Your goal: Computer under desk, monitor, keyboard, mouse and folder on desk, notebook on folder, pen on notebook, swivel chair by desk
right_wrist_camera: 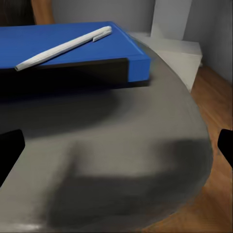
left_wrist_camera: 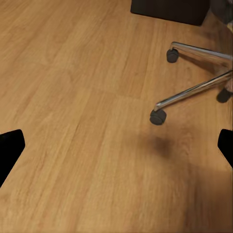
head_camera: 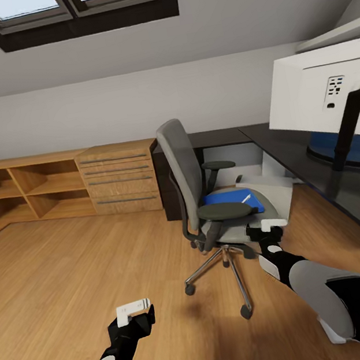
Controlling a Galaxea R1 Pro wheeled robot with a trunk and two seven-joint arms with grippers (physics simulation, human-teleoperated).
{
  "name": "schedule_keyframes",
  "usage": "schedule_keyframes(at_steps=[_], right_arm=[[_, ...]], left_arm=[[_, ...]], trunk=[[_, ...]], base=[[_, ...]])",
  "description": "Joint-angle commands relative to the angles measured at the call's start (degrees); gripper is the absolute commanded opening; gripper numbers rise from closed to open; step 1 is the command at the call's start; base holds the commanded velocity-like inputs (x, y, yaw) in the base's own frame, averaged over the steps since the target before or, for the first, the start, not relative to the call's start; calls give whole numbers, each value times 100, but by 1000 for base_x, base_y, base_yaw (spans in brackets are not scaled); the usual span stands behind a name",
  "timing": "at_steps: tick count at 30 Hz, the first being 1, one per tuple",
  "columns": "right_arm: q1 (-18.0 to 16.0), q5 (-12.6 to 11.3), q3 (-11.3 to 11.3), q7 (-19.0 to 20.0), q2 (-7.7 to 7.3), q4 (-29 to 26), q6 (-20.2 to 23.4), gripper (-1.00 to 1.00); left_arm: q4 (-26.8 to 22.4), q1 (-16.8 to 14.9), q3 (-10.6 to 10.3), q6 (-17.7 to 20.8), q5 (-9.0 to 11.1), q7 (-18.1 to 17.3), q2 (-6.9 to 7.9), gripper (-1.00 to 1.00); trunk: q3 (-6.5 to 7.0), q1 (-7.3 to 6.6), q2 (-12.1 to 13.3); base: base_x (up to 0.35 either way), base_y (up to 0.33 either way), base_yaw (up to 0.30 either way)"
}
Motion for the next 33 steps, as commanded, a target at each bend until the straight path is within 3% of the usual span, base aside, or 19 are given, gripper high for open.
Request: schedule_keyframes(at_steps=[1,16,17,18,20,22,24,27,33], right_arm=[[-5,-12,-9,-7,3,7,-23,100],[-5,-127,-25,46,-26,15,-6,100],[-5,-259,-25,63,-23,15,-6,100],[-5,-855,-25,199,-15,21,-1,100],[-2,-1398,-25,494,-20,23,11,100],[-4,-1893,-26,856,-36,24,32,100],[-3,-2237,-27,1086,-59,24,45,100],[-2,-2611,-22,1275,-75,29,66,100],[2,-2866,-15,1376,-76,55,79,100]], left_arm=[[-11,-3,-12,10,59,58,7,100],[-35,-3,64,10,66,58,15,100],[-47,-3,75,10,70,58,15,100],[-68,-3,164,10,74,58,8,100],[-74,-3,217,10,76,58,2,100],[-78,-3,240,10,76,58,0,100],[-79,-3,248,10,77,58,-1,100],[-78,-3,253,10,77,58,-6,100],[-78,-3,255,10,77,58,-10,100]], trunk=[[-6,-1,-3],[-6,-1,-3],[-6,-1,-3],[-6,-1,-3],[-6,-1,-3],[-42,43,-83],[-78,87,-163],[-132,153,-283],[-248,246,-446]], base=[[0,0,-265],[0,0,-222],[0,0,-45],[0,0,-15],[0,0,-8],[0,0,-3],[0,0,-2],[0,0,0],[0,0,0]])
